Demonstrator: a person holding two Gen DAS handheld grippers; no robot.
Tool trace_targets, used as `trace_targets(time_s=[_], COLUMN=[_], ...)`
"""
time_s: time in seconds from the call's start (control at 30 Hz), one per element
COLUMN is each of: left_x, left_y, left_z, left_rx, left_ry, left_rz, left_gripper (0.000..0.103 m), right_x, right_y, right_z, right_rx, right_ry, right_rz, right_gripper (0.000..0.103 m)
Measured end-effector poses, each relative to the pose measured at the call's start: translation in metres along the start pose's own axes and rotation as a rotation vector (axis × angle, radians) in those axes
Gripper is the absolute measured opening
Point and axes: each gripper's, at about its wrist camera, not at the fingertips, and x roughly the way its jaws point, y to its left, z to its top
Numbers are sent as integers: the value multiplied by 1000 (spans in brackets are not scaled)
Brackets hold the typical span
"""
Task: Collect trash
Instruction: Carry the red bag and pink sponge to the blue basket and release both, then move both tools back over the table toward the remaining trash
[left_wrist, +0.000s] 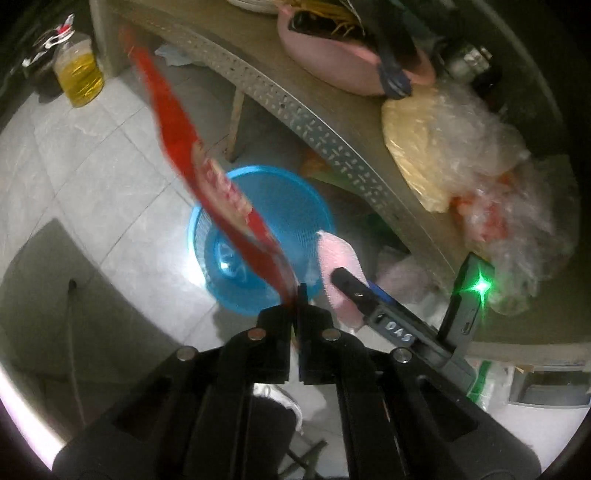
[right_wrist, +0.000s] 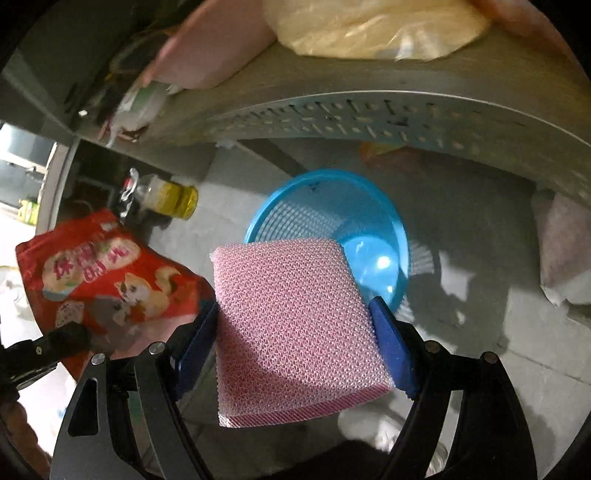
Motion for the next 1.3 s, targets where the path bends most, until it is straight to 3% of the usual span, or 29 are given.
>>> trace_targets(time_s=[0.07,0.13,0.33,0.6,0.77,0.93,1.0,1.13,1.3], left_x=[15,25,17,-44,-96,-141,-154,-187,-223], left_y=[0,-4,-3,-10,-20,-20,-17,-4,19], left_z=[12,20,18,-2,-33,-72,-86,-123,-166], left_rx=[-6,13,17,59,130,154,156,127,50], left_ry=[1,-6,-9,-142,-257,-315,-339,-399,-471], left_rz=[8,46,53,62,54,19,21,6,-25], left_gripper=[29,38,43,57,65,78,82,86,93], right_x=[20,31,34,-9,-48,-91,-112,-141,-170], right_y=[-4,-5,-17,-2,34,74,93,118,142], right_z=[10,15,12,-3,-28,-50,-61,-76,-95], right_rx=[0,-3,12,-92,-242,-382,-460,-557,-644], right_ry=[-4,-8,-34,-91,-150,-237,-291,-325,-307], right_rz=[-17,-52,-81,-128,-164,-208,-242,-270,-276], right_gripper=[83,84,84,84,85,97,97,97,97])
